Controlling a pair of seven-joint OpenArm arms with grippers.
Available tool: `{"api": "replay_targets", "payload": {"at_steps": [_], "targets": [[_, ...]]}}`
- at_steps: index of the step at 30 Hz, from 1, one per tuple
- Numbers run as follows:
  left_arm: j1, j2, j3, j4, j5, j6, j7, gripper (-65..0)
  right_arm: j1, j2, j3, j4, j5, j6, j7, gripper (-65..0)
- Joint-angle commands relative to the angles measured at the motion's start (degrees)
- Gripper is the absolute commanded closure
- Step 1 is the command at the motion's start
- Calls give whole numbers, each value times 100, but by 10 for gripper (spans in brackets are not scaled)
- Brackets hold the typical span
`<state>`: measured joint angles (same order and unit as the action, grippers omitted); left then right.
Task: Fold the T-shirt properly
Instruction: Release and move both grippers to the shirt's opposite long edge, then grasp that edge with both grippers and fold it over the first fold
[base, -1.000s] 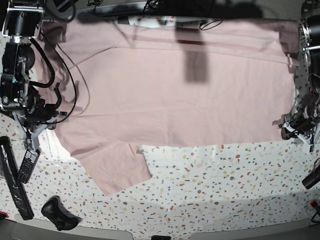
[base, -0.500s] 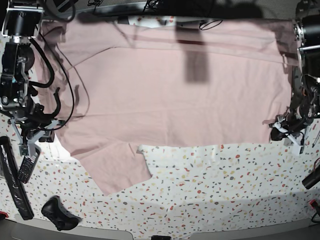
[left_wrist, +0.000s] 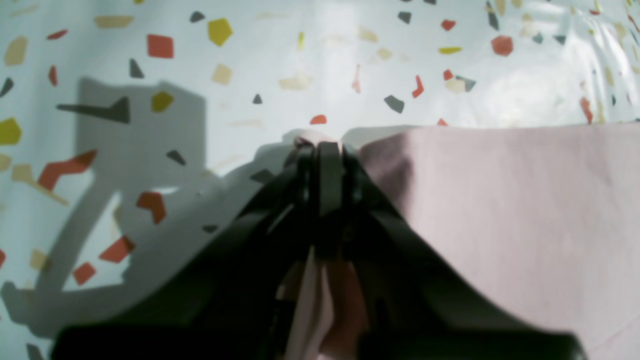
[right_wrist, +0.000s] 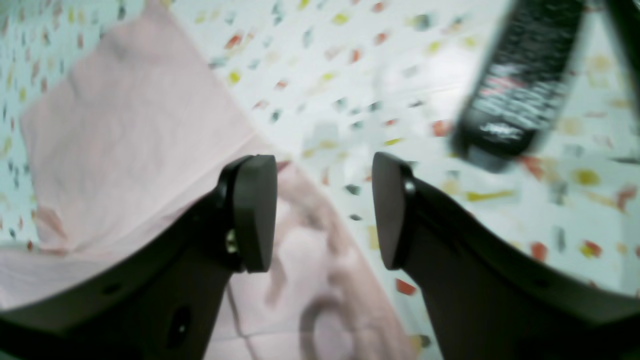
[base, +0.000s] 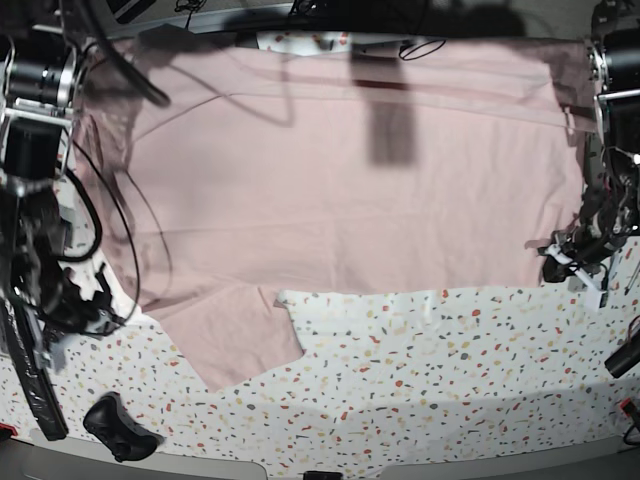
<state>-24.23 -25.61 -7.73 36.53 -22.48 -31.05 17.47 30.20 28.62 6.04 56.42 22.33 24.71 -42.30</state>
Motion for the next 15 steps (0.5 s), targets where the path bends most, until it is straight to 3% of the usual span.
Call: {"api": "replay_targets", "payload": {"at_steps": [1, 8, 15], "targets": [[-120, -105, -4, 50, -7, 22, -39, 0, 424, 72, -175, -186, 42, 48, 52, -299], [-116, -107, -4, 50, -7, 20, 72, 0, 1589, 0, -1421, -2120, 42, 44, 374, -299], [-116, -105, -4, 50, -9, 20, 46, 0, 2013, -444, -1567, -3032, -531, 37, 699, -299]]}}
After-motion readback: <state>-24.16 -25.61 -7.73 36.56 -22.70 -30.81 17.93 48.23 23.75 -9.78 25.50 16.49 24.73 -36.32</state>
